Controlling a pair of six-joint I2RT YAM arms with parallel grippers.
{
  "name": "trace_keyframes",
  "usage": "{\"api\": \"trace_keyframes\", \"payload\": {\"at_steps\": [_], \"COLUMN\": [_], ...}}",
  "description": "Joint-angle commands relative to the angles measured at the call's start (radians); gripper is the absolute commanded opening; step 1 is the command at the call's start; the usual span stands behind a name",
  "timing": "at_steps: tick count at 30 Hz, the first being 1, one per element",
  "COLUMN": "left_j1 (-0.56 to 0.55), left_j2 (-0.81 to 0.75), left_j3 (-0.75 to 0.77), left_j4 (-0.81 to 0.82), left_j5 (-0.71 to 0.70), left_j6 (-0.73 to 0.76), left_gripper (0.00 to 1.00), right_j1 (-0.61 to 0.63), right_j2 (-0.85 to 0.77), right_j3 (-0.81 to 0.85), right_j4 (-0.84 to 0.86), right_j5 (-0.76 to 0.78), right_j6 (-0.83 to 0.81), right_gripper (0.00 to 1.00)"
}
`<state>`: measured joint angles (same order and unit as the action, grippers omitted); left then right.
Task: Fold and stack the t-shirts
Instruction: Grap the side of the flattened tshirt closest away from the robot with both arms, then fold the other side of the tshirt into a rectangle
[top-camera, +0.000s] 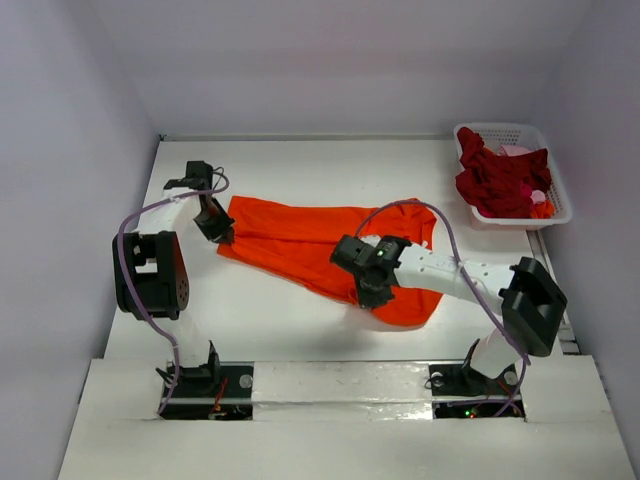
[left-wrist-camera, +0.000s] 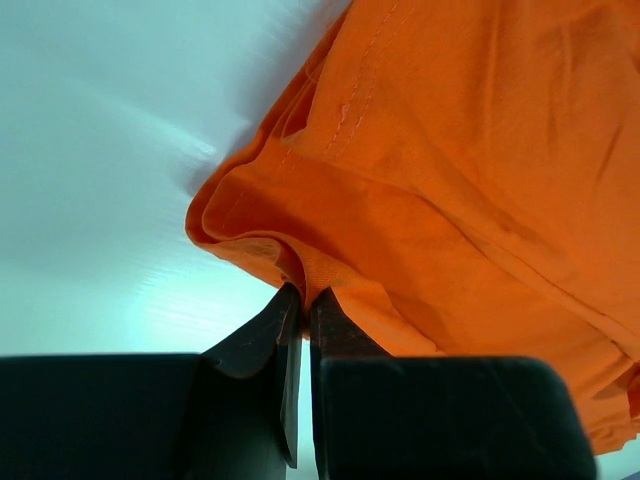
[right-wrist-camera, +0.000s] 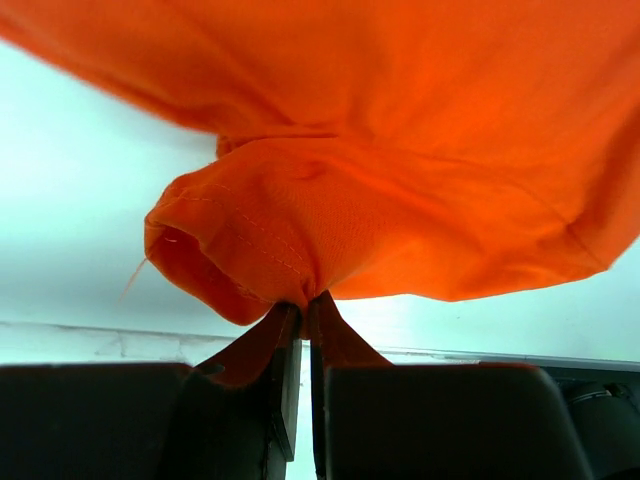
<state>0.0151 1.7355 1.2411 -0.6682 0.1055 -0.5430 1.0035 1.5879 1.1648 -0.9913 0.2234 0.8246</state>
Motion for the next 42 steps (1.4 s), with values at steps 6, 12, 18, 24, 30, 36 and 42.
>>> {"api": "trace_keyframes", "payload": {"at_steps": [6,12,18,24,30,36,42], "left_j1": [0.008,0.008,0.008,0.008,0.008,0.008,0.008], "left_j2": [-0.062,-0.063,-0.070,-0.076,-0.067,-0.060,-0.050], "left_j3": [0.064,0.086,0.106,0.132,0.156,0.161,0.176], "left_j4": [-0.045,-0.059,-0.070,-0.079,-0.091,-0.093,-0.097], "left_j5": [0.010,0.011,0.014,0.017,0.010,-0.003,-0.003], "left_j6": [-0.002,0.000,-0.005,-0.018,-0.023,-0.023,-0.023], "left_gripper": [0.00,0.00,0.00,0.00,0.00,0.00,0.00], "right_j1": [-0.098,-0.146,-0.167,-0.198,-0.256,-0.298,-0.325], "right_j2": [-0.058,-0.049,-0.049,-0.072,-0.097,-0.092,-0.074], "right_j3": [0.094,0.130,0.141,0.122,0.081,0.075,0.096], "right_j4": [-0.053,-0.064,-0.072,-0.076,-0.053,-0.035,-0.029], "right_j5": [0.076,0.091,0.105,0.113,0.070,0.062,0.057], "right_j6": [-0.053,-0.081,-0.100,-0.094,-0.100,-0.122,-0.150], "right_gripper": [0.00,0.00,0.00,0.00,0.00,0.00,0.00]}}
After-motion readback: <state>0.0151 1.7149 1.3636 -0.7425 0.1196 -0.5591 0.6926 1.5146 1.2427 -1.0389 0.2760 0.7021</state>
